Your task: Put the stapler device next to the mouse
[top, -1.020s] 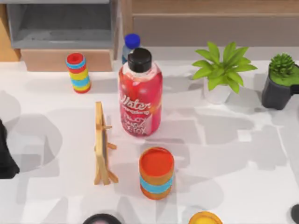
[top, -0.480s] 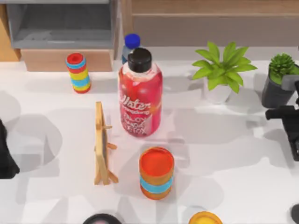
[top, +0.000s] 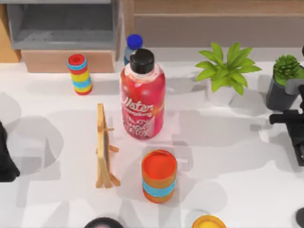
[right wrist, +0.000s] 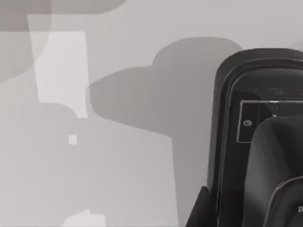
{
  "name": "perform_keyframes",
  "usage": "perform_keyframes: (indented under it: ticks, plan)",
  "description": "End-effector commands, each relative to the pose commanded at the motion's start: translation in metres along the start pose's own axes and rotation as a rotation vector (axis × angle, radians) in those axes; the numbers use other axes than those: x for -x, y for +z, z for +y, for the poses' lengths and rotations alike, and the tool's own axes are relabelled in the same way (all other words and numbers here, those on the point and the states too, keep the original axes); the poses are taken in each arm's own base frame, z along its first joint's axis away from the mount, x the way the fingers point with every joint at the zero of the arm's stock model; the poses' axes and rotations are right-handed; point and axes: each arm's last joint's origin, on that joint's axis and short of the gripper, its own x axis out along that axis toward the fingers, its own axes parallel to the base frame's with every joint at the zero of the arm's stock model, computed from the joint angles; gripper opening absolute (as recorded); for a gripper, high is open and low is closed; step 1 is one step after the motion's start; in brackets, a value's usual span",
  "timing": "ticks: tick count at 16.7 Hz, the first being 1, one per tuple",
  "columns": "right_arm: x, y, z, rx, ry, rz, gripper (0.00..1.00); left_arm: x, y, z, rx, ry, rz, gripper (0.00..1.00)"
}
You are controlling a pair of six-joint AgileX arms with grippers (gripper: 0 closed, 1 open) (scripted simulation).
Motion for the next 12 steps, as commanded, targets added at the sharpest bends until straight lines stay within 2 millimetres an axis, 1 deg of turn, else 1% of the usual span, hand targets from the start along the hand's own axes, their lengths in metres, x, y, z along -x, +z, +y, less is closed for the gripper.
perform_keyframes:
  ticks: [10,11,12]
  plan:
    - [0.0,0.0,0.0,0.0,0.0,0.0,0.98,0.0,0.0,0.0,0.0,0.0,0.0,1.0]
    - [0.0,0.0,0.0,0.0,0.0,0.0,1.0,0.0,0.0,0.0,0.0,0.0,0.0,1.0]
    - [0.0,0.0,0.0,0.0,0.0,0.0,1.0,0.0,0.0,0.0,0.0,0.0,0.0,1.0]
